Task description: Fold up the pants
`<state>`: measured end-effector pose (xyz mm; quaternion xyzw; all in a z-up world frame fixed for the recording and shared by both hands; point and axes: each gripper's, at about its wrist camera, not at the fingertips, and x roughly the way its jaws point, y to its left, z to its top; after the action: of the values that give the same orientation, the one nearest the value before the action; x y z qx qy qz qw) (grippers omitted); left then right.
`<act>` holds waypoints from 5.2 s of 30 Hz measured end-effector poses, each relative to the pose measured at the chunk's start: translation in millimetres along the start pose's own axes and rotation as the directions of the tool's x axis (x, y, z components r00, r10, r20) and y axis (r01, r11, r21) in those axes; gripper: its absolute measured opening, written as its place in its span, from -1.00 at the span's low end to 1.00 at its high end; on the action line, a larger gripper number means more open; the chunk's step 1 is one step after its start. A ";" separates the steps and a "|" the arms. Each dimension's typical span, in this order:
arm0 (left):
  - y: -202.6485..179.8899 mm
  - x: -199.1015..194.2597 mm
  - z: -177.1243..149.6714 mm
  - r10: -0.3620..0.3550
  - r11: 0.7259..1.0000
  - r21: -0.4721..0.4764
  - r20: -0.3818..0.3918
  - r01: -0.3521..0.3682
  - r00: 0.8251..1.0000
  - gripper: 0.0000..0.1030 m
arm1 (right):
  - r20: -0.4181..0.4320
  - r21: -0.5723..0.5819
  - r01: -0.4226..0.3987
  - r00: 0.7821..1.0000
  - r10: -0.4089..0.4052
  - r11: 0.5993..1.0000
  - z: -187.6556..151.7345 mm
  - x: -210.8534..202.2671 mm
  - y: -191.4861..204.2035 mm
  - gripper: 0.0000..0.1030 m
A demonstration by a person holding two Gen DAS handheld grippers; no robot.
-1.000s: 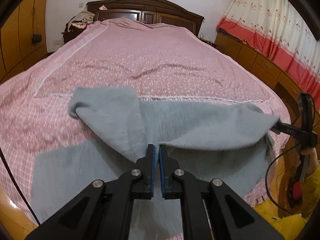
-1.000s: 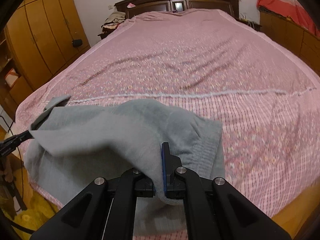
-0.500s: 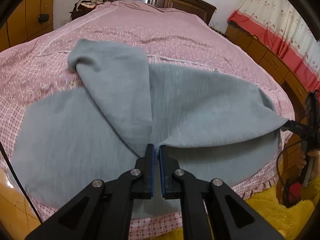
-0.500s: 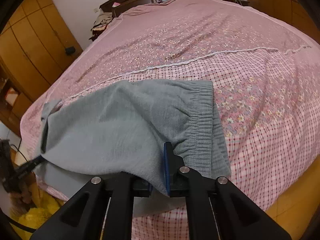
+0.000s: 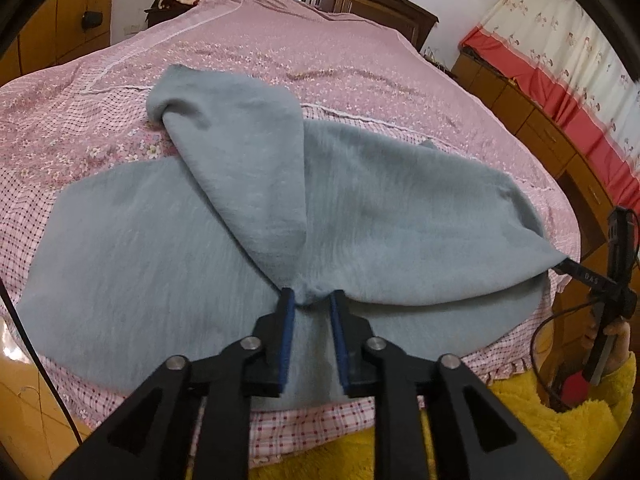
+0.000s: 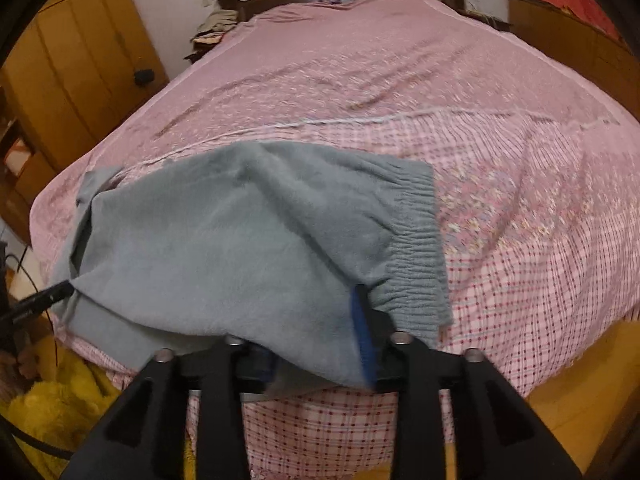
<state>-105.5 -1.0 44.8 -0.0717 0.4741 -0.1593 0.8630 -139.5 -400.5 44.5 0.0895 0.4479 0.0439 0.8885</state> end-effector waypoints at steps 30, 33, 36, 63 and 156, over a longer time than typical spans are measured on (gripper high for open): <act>-3.5 29.6 24.9 0.104 0.994 -0.047 0.002 -0.104 0.995 -0.39 | 0.003 0.401 -0.149 0.987 0.162 0.904 -18.4 -26.5 -61.6 0.48; -3.6 28.6 23.9 0.110 0.992 -0.068 0.009 -0.109 0.994 -0.39 | -0.018 0.397 -0.135 0.988 0.155 0.908 -17.2 -19.4 -59.1 0.32; -4.7 26.0 22.8 0.121 0.990 -0.073 0.015 -0.119 0.993 -0.39 | -0.036 0.396 -0.103 0.991 0.127 0.913 -16.2 -12.5 -55.9 0.03; 0.7 34.6 27.4 0.156 0.983 -0.108 0.048 -0.150 0.987 -0.39 | -0.020 0.514 -0.129 0.987 0.162 0.848 -18.7 -8.5 -70.7 -0.48; -30.6 45.3 45.5 0.291 0.948 0.130 0.010 -0.290 0.957 -0.19 | -0.032 0.170 0.055 0.998 -0.051 0.984 -4.5 43.4 9.8 -0.13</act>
<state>-50.9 -46.5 41.8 0.0562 0.4719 -0.0613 0.8777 -117.3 -383.6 9.6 0.1526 0.4643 -0.0170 0.8723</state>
